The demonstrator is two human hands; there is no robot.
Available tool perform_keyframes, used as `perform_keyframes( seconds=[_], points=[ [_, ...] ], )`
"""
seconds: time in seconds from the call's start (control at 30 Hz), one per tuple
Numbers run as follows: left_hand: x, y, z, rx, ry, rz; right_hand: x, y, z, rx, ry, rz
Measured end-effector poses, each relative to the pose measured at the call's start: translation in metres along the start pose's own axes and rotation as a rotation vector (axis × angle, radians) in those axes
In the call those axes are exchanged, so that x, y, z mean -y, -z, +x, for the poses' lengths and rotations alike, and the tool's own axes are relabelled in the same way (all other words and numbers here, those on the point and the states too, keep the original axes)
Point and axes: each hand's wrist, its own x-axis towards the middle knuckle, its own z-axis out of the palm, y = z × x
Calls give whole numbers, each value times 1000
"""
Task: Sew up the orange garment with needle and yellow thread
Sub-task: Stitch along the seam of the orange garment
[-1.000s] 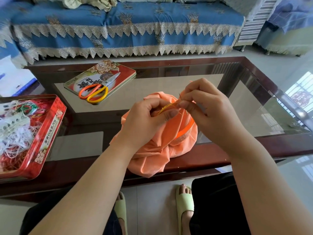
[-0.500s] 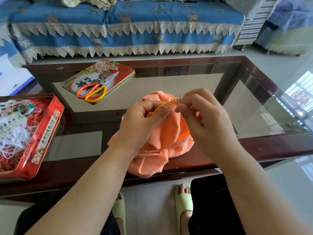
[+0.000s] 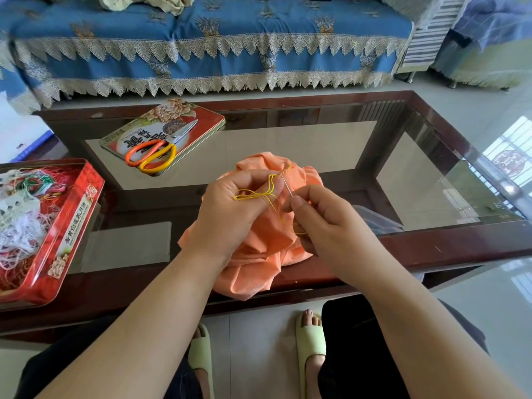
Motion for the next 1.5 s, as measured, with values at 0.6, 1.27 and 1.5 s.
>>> perform_keyframes(
  seconds=[0.6,1.27,1.5],
  points=[
    [0,3,-1,18,-95,-43,5,1,-2,-94,32,-198],
    [0,2,-6,20,-353,201,3,-1,0,-109,11,-201],
    [3,-3,-12,27,-573,331,2,-7,2,-178,-43,-117]
  ],
)
